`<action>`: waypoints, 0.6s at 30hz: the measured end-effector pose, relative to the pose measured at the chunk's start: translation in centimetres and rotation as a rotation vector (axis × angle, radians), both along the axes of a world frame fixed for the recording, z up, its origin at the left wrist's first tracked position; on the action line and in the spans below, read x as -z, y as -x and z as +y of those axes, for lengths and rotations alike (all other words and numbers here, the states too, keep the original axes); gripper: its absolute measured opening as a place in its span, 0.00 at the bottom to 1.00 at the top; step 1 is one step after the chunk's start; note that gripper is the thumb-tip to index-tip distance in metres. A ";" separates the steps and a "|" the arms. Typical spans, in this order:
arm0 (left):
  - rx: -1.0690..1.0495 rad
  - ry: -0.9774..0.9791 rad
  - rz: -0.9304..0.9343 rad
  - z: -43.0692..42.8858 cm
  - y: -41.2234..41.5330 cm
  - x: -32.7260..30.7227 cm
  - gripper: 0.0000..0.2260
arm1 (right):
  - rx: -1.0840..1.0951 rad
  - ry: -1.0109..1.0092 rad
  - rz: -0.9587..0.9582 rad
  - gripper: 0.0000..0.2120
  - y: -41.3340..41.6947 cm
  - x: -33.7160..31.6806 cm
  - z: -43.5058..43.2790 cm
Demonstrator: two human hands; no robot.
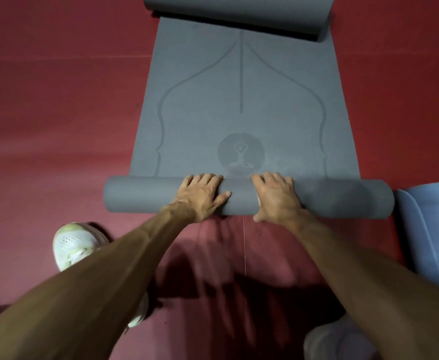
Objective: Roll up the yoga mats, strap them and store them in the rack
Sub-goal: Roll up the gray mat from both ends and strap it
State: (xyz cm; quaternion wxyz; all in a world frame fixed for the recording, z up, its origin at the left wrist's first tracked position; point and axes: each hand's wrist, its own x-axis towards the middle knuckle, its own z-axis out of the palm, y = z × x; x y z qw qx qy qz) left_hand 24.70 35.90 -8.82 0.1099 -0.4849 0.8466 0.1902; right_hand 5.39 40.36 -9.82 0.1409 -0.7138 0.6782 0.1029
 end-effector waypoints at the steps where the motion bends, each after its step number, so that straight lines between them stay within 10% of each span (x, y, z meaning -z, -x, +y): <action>1: -0.007 0.014 -0.006 0.8 -0.3 -0.1 0.27 | 0.007 -0.012 -0.008 0.42 -0.1 -0.1 0.3; 14: 0.032 0.009 -0.105 7.8 -2.4 0.7 0.45 | -0.022 -0.269 -0.129 0.49 -0.7 -1.4 3.9; 18: 0.038 -0.056 -0.125 6.4 -2.2 0.9 0.34 | -0.031 -0.233 -0.159 0.53 -0.2 -0.8 4.2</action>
